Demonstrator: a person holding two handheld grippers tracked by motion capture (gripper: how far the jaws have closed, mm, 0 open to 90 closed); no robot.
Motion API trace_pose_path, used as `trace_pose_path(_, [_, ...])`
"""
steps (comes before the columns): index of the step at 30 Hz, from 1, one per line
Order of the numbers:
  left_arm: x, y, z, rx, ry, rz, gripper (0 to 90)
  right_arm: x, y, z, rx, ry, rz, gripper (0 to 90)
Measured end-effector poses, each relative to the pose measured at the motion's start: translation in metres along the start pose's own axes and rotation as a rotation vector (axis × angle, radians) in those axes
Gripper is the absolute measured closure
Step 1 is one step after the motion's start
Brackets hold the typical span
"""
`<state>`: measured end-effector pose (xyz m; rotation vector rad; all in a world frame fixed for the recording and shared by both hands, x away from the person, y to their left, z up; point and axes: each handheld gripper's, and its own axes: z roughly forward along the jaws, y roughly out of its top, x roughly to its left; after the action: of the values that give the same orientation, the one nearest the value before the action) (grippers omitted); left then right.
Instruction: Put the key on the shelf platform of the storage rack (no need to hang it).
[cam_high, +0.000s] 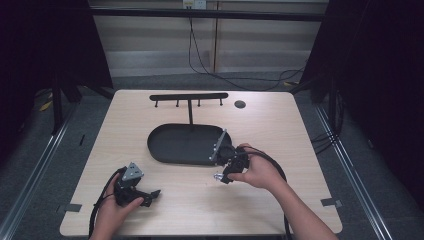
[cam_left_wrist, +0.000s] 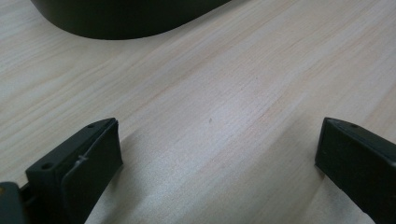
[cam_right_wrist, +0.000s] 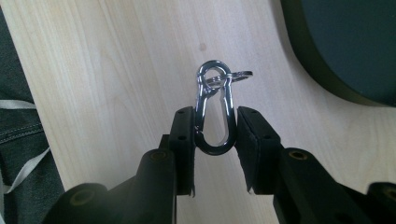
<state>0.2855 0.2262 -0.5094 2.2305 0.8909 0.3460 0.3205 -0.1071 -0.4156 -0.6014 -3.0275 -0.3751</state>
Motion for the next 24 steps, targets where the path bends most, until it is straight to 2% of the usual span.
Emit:
trace_pose_path(3, [0.0,0.0,0.0,0.0,0.0,0.001,0.0,-0.002,0.002,-0.001,0.001,0.003,-0.012,68.4])
trace_pose_path(11, [0.0,0.0,0.0,0.001,0.001,0.001,0.0,-0.007,0.008,-0.009,-0.014,-0.013,-0.005,68.4])
trace_pose_path(13, [0.0,0.0,0.0,0.0,0.001,0.001,0.0,-0.006,0.009,-0.009,-0.011,-0.008,0.009,68.4])
trace_pose_path(22, [0.0,0.0,0.0,0.0,-0.006,-0.002,0.0,-0.01,0.013,-0.009,-0.005,-0.017,0.008,68.4])
trace_pose_path(24, [0.0,0.0,0.0,0.004,0.003,0.002,0.0,-0.011,0.015,-0.01,-0.009,-0.018,0.011,68.4])
